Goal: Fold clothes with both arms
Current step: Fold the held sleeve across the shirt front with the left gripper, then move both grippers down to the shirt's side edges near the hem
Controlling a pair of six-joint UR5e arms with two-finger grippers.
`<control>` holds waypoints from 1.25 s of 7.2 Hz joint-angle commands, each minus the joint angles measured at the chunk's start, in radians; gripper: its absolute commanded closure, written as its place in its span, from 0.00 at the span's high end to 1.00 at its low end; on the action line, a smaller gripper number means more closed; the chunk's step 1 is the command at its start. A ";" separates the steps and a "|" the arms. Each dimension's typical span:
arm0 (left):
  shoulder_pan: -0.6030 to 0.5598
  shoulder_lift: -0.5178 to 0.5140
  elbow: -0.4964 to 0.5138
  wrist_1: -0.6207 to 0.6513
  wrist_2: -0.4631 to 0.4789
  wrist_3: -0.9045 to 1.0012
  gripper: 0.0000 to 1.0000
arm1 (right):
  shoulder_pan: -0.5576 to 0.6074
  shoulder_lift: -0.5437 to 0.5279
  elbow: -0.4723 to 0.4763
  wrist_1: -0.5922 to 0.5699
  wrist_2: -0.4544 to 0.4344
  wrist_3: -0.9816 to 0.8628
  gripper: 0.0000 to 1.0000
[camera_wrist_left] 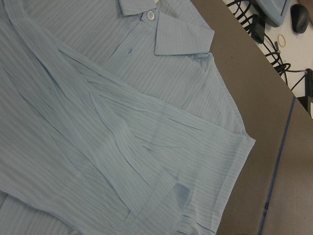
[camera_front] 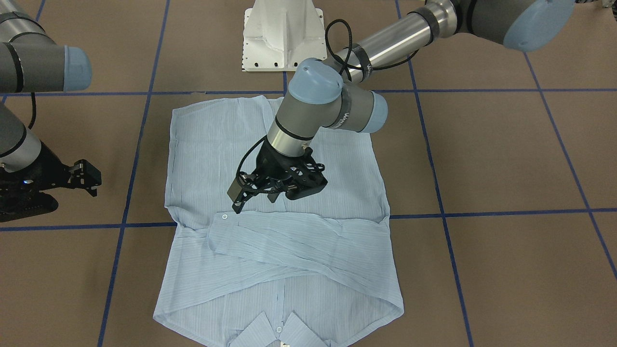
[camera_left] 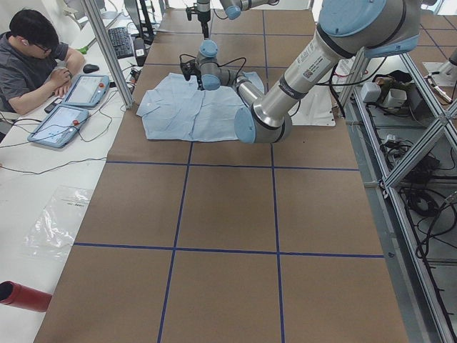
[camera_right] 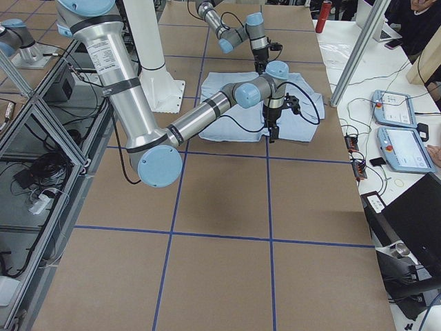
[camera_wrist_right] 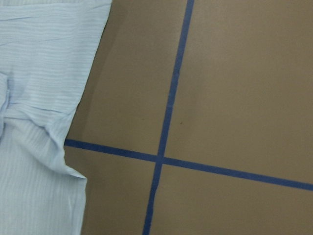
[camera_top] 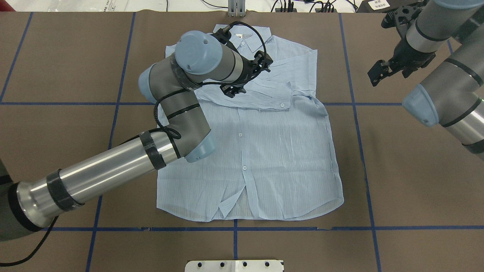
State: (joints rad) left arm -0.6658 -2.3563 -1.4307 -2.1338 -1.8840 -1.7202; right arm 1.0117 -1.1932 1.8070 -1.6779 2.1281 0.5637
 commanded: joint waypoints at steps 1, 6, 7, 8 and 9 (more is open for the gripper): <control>-0.005 0.205 -0.288 0.158 -0.012 0.185 1.00 | -0.111 -0.035 0.119 0.001 0.000 0.205 1.00; 0.048 0.394 -0.498 0.161 -0.012 0.209 0.99 | -0.451 -0.318 0.235 0.428 -0.189 0.640 1.00; 0.052 0.394 -0.498 0.161 -0.010 0.209 0.99 | -0.473 -0.325 0.236 0.425 -0.192 0.647 0.99; 0.054 0.393 -0.498 0.161 -0.010 0.209 0.99 | -0.510 -0.348 0.233 0.425 -0.227 0.647 0.99; 0.054 0.393 -0.498 0.161 -0.009 0.209 0.99 | -0.534 -0.350 0.230 0.422 -0.252 0.647 0.99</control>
State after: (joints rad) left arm -0.6133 -1.9638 -1.9275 -1.9727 -1.8942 -1.5110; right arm 0.5116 -1.5325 2.0398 -1.2554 1.9064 1.2076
